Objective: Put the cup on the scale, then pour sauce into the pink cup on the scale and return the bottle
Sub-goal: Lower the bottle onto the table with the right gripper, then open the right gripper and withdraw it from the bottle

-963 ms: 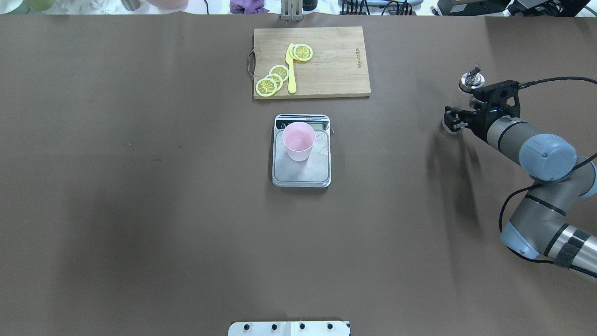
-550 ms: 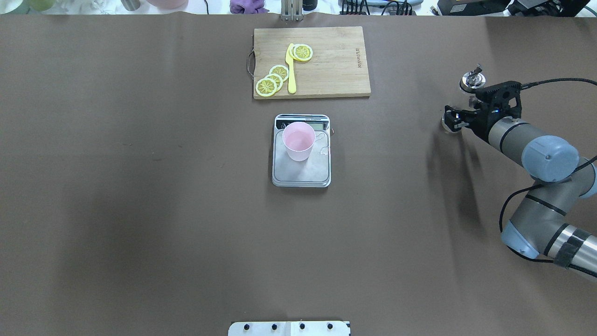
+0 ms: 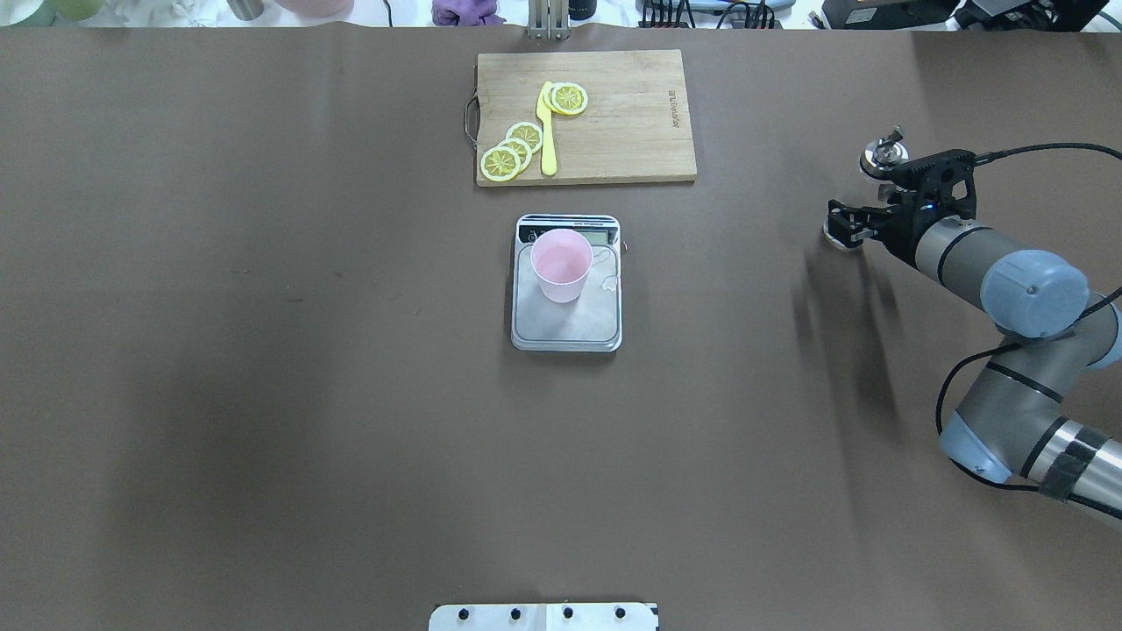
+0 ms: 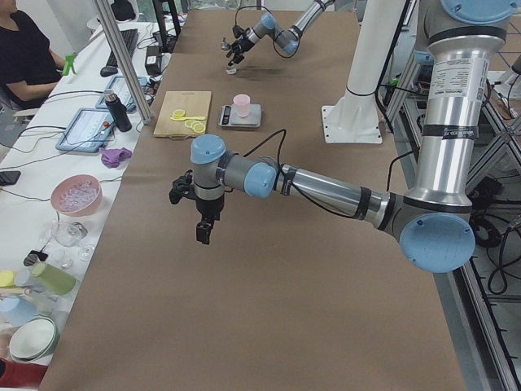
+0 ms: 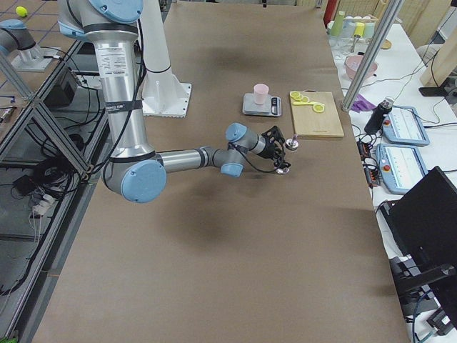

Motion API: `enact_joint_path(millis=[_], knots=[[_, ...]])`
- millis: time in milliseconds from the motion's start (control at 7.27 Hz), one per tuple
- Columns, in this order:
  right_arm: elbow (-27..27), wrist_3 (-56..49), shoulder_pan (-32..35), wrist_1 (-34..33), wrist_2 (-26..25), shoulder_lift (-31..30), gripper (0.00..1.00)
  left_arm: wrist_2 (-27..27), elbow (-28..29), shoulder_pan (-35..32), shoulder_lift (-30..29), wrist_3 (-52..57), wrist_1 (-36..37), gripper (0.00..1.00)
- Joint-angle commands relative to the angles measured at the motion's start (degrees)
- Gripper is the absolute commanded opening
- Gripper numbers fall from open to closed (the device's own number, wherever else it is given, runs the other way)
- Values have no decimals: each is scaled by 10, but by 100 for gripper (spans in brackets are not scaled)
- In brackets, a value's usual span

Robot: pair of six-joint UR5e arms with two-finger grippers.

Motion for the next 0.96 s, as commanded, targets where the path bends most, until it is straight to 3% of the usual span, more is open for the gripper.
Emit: enact_joint_path(millis=[0, 275, 413, 550, 688, 826], knots=[[25, 16, -5, -2, 4, -26, 99, 0, -1, 0, 0, 0, 0, 98], [103, 29, -28, -4, 29, -103, 99, 0, -1, 0, 0, 0, 0, 98], [158, 30, -28, -15, 68, -147, 99, 0, 0, 0, 1, 0, 0, 98], [231, 28, -22, -89, 128, -175, 99, 1, 1, 0, 1, 0, 0, 98], [297, 18, 17, -212, 215, -171, 99, 1, 2, 0, 1, 1, 1, 98], [333, 9, 55, -335, 340, -148, 99, 1, 2, 0, 1, 1, 1, 98]])
